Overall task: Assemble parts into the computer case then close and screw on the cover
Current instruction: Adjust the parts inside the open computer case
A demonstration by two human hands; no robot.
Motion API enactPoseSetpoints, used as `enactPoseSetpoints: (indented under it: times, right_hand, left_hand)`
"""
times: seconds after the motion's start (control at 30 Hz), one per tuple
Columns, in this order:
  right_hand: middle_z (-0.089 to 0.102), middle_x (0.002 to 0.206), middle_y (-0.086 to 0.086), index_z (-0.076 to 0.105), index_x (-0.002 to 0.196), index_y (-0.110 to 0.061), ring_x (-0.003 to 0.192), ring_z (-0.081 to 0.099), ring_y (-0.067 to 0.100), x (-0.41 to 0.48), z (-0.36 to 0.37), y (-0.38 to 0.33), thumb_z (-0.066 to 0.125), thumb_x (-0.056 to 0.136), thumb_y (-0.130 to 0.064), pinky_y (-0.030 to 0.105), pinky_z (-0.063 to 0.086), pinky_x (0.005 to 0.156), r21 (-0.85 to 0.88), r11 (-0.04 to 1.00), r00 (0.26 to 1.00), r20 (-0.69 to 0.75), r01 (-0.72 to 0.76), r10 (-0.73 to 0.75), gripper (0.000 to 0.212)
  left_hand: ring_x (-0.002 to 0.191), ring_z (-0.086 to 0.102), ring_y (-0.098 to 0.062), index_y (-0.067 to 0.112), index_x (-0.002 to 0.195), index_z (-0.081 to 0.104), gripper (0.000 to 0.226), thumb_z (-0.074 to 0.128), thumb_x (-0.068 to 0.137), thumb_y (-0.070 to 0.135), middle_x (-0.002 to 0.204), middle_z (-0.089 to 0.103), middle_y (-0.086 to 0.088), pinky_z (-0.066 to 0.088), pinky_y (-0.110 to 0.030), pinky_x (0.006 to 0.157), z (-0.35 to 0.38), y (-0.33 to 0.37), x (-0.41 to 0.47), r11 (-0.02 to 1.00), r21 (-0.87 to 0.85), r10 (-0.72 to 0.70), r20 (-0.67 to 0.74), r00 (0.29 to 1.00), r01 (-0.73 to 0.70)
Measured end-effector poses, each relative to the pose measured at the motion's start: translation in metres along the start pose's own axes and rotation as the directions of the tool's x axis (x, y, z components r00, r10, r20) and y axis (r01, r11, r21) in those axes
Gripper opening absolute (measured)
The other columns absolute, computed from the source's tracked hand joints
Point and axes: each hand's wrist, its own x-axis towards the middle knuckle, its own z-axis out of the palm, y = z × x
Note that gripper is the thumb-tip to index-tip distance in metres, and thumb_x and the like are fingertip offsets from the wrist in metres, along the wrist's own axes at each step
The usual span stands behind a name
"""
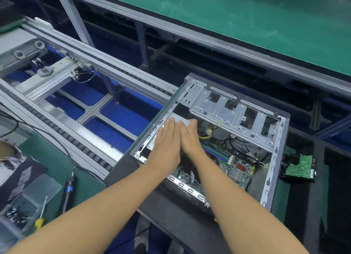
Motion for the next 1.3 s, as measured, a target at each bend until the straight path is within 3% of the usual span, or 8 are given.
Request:
enactPoseSetpoints:
  times: [0.13, 0.27, 0.4, 0.6, 0.8, 0.97, 1.1, 1.3]
  right_hand:
    - [0.051, 0.128, 0.011, 0.042, 0.116, -0.009, 0.12, 0.053, 0.025, 0.005, -0.006, 0.002, 0.039, 0.109, -0.038, 0.036, 0.042, 0.103, -0.001, 1.0, 0.999, 0.043, -0.005, 0.005, 0.029]
    - [0.058, 0.128, 0.003, 0.042, 0.121, -0.025, 0.119, 0.056, 0.021, 0.005, -0.014, 0.011, 0.044, 0.105, -0.048, 0.038, 0.044, 0.099, -0.02, 0.999, 0.989, 0.14, -0.046, 0.048, 0.028]
    - [0.066, 0.115, -0.006, 0.051, 0.117, -0.036, 0.1, 0.063, 0.008, 0.009, -0.02, 0.007, 0.06, 0.096, -0.053, 0.026, 0.046, 0.078, 0.018, 0.995, 0.978, 0.186, -0.096, 0.091, 0.029]
    - [0.073, 0.105, -0.004, 0.064, 0.103, -0.031, 0.096, 0.069, 0.013, 0.012, -0.022, 0.007, 0.066, 0.085, -0.06, 0.032, 0.051, 0.081, 0.049, 0.992, 0.974, 0.201, -0.118, 0.106, 0.034]
    - [0.075, 0.098, -0.007, 0.065, 0.103, -0.031, 0.091, 0.069, 0.009, 0.009, -0.022, 0.002, 0.063, 0.088, -0.061, 0.028, 0.046, 0.073, 0.008, 0.993, 0.981, 0.157, -0.12, 0.117, 0.034]
    - [0.076, 0.09, -0.017, 0.071, 0.102, -0.031, 0.082, 0.068, -0.003, 0.001, -0.02, 0.006, 0.061, 0.093, -0.057, 0.026, 0.046, 0.075, -0.033, 0.995, 0.98, 0.171, -0.095, 0.1, 0.029]
    - [0.073, 0.106, -0.011, 0.07, 0.113, -0.031, 0.097, 0.065, 0.009, -0.011, -0.015, 0.009, 0.06, 0.092, -0.062, 0.032, 0.047, 0.083, -0.126, 0.991, 0.964, 0.255, -0.045, 0.076, 0.039]
    - [0.074, 0.097, -0.02, 0.072, 0.114, -0.037, 0.088, 0.067, -0.001, -0.016, -0.018, 0.0, 0.06, 0.093, -0.063, 0.019, 0.045, 0.072, -0.132, 0.989, 0.956, 0.279, -0.059, 0.095, 0.036]
  left_hand:
    - [0.151, -0.016, -0.025, 0.005, 0.156, -0.009, 0.088, 0.05, 0.09, 0.007, 0.163, -0.017, -0.014, -0.005, -0.04, 0.123, 0.002, 0.006, -0.001, 0.983, 0.183, 0.044, -0.09, 0.995, -0.027]
    - [0.152, -0.009, -0.029, 0.012, 0.156, 0.012, 0.092, 0.056, 0.085, 0.05, 0.165, -0.011, -0.009, 0.004, -0.054, 0.119, -0.006, -0.01, -0.007, 0.967, 0.238, -0.037, -0.215, 0.976, 0.089]
    - [0.15, 0.007, -0.036, 0.026, 0.154, -0.011, 0.119, 0.052, 0.069, 0.081, 0.165, -0.012, -0.004, 0.03, -0.057, 0.111, -0.018, -0.031, -0.003, 0.966, 0.052, -0.257, 0.073, 0.964, 0.254]
    - [0.148, -0.012, -0.007, 0.072, 0.137, -0.012, 0.126, 0.081, 0.052, 0.072, 0.151, -0.038, 0.026, 0.017, -0.039, 0.117, -0.054, -0.097, 0.003, 0.961, -0.274, 0.172, 0.501, 0.848, -0.033]
    - [0.148, -0.024, -0.018, 0.048, 0.147, -0.024, 0.139, 0.083, 0.06, 0.063, 0.154, -0.041, 0.013, 0.015, -0.044, 0.123, -0.038, -0.112, -0.004, 0.856, 0.222, 0.397, 0.295, 0.869, -0.466]
    - [0.152, -0.009, -0.015, 0.035, 0.156, 0.015, 0.12, 0.083, 0.061, 0.061, 0.166, -0.006, 0.008, 0.017, -0.037, 0.122, -0.04, -0.117, -0.006, 0.825, 0.182, 0.513, 0.159, 0.844, -0.536]
    - [0.152, 0.006, -0.011, 0.028, 0.138, 0.048, 0.089, 0.088, 0.061, 0.049, 0.163, 0.017, 0.01, 0.026, -0.033, 0.119, -0.039, -0.117, -0.013, 0.824, 0.089, 0.554, 0.078, 0.829, -0.559]
    - [0.148, -0.019, -0.012, 0.028, 0.158, 0.0, 0.135, 0.077, 0.056, 0.072, 0.164, -0.01, 0.008, -0.004, -0.028, 0.121, -0.04, -0.111, -0.01, 0.817, 0.215, 0.489, 0.233, 0.84, -0.535]
